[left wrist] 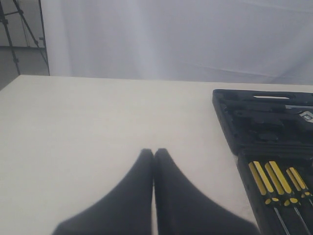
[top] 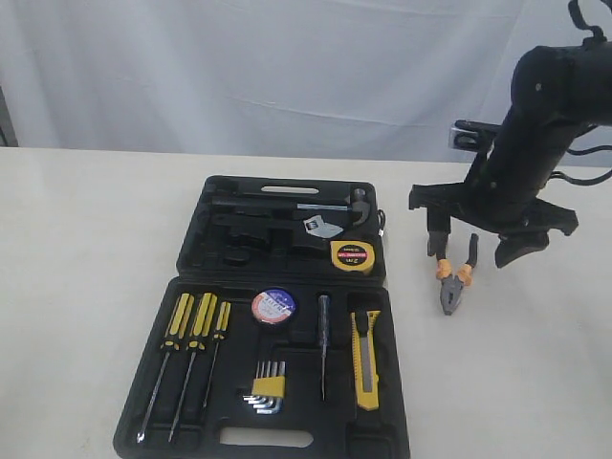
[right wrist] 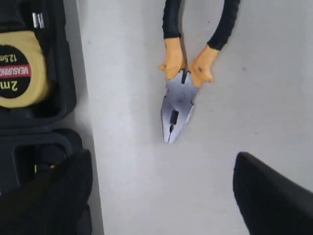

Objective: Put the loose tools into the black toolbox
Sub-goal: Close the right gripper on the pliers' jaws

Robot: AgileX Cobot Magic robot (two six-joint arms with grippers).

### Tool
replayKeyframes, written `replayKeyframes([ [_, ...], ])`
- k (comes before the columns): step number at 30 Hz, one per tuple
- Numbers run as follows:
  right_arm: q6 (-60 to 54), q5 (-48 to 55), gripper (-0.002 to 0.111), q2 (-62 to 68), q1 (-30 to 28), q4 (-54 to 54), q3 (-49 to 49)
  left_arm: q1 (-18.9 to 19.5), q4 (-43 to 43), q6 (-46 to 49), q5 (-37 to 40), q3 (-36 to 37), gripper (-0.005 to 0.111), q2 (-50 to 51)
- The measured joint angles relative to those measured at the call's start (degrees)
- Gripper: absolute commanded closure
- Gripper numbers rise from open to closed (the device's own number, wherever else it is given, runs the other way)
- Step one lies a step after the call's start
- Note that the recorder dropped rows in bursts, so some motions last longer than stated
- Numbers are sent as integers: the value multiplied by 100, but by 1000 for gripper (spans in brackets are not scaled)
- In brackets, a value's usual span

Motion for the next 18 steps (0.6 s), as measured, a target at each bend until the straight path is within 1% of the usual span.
replayKeyframes([
  [6,348,-244,34,364,0,-301,0,0,0,0,0,0,107,0],
  [11,549,-542,39,862,0,-388,0,0,0,0,0,0,107,0],
  [18,602,-825,39,1178,0,-388,0,0,0,0,0,0,107,0],
])
